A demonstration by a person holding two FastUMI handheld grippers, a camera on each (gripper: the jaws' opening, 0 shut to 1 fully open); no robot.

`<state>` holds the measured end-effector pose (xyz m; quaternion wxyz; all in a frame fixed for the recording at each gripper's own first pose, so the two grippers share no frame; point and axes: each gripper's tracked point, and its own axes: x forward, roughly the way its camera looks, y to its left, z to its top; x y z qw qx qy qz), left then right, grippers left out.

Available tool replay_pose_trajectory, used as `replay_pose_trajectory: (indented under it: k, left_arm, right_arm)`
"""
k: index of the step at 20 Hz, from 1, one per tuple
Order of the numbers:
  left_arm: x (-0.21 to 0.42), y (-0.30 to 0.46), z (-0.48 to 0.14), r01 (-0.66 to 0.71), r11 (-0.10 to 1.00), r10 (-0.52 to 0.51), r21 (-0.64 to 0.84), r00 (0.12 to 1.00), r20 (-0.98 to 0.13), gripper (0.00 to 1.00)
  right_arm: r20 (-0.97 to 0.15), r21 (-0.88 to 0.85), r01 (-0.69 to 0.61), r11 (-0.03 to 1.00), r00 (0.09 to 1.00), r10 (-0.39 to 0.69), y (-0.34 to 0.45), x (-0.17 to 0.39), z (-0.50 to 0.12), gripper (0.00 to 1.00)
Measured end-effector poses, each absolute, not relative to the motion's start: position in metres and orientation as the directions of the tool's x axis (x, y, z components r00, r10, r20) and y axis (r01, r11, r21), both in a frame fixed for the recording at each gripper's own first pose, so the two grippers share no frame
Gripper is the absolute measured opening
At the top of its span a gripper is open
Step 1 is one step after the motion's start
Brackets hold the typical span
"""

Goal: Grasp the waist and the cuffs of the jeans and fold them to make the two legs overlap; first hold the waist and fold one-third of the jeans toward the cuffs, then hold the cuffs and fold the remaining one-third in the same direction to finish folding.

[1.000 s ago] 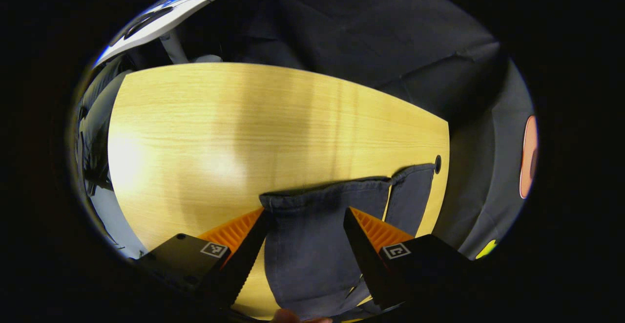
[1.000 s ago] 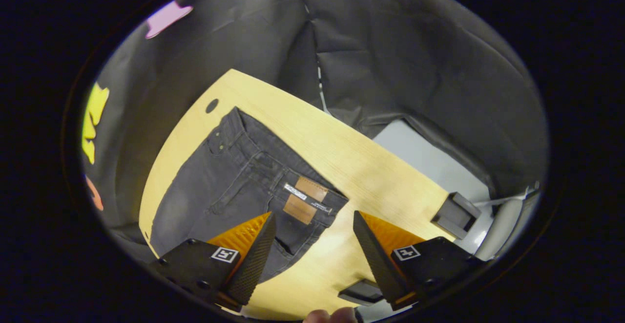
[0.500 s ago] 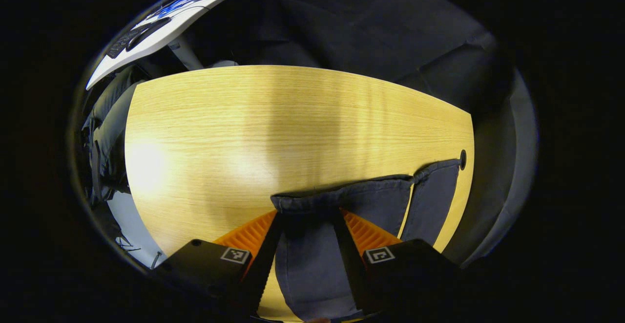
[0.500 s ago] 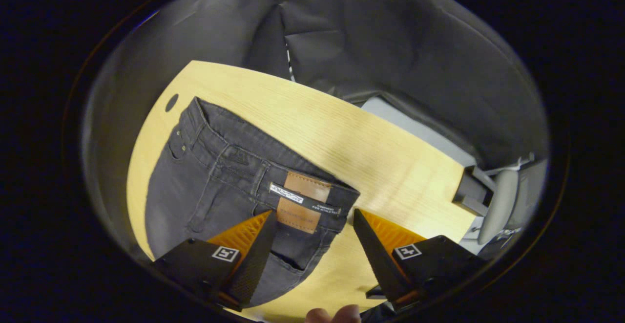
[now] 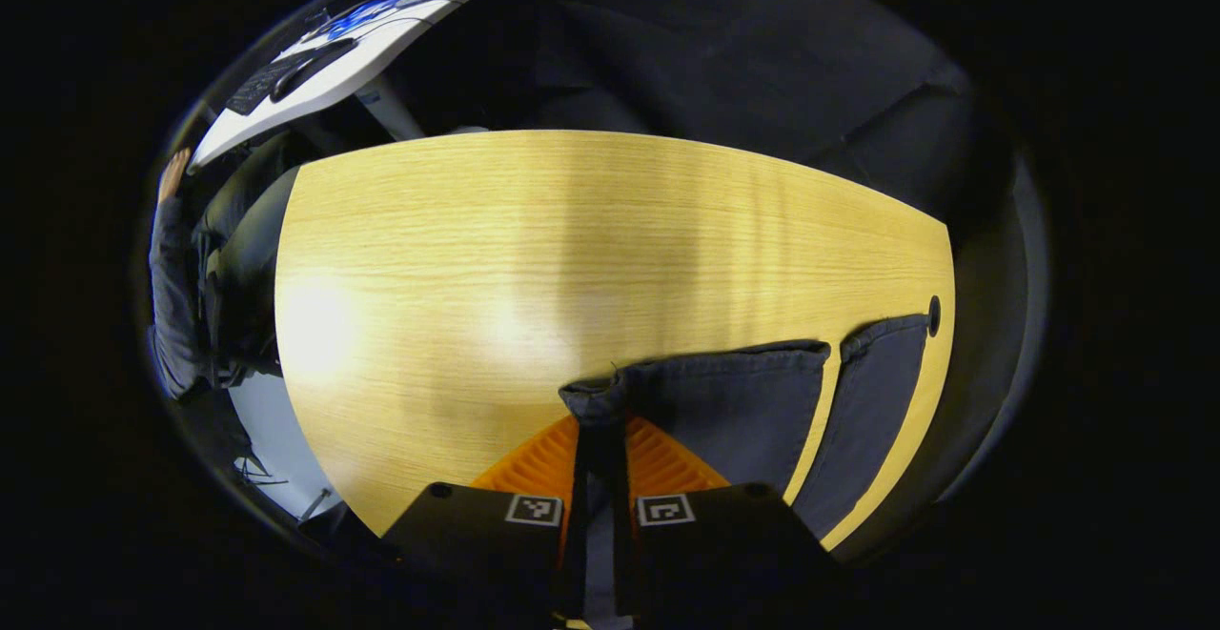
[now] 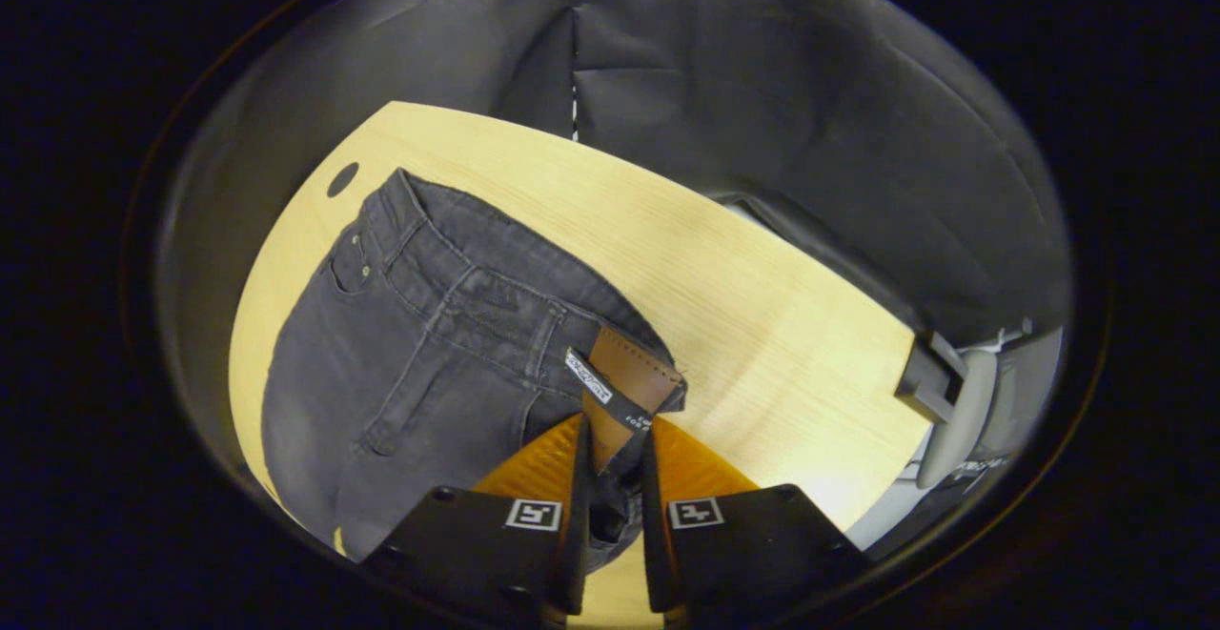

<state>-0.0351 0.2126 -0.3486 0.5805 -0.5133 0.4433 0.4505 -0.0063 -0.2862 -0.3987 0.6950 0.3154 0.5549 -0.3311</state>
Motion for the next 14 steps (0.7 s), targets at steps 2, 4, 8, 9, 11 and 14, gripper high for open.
replay_pose_trajectory:
  k: [2, 4, 8, 9, 11, 14]
  left_arm:
    - [-0.031, 0.208, -0.341, -0.97, 0.05, 0.047, -0.24, 0.242, -0.969, 0.08]
    - [-0.03, 0.207, -0.326, -0.964, 0.03, 0.034, -0.265, 0.266, -0.963, 0.06]
    - [-0.017, 0.196, -0.281, -0.948, -0.146, -0.067, -0.282, 0.294, -0.954, 0.06]
    - [-0.011, 0.196, -0.27, -0.949, -0.147, -0.082, -0.279, 0.293, -0.953, 0.06]
    - [-0.005, 0.192, -0.256, -0.955, -0.142, -0.097, -0.261, 0.276, -0.956, 0.06]
    - [0.02, 0.188, -0.237, -0.948, -0.188, -0.127, -0.256, 0.282, -0.951, 0.06]
  right_arm:
    - [-0.981, 0.154, 0.837, 0.526, 0.195, -0.023, -0.282, -0.005, -0.389, 0.14]
    - [-0.966, 0.253, 0.866, 0.431, 0.252, 0.06, -0.28, -0.003, -0.369, 0.13]
    - [-0.912, 0.401, 0.878, 0.261, 0.353, 0.21, -0.267, 0.016, -0.322, 0.14]
    - [-0.896, 0.426, 0.877, 0.222, 0.375, 0.237, -0.265, 0.025, -0.31, 0.14]
    - [-0.871, 0.46, 0.872, 0.167, 0.406, 0.277, -0.258, 0.039, -0.285, 0.14]
    - [-0.828, 0.513, 0.852, 0.102, 0.461, 0.319, -0.251, 0.072, -0.254, 0.18]
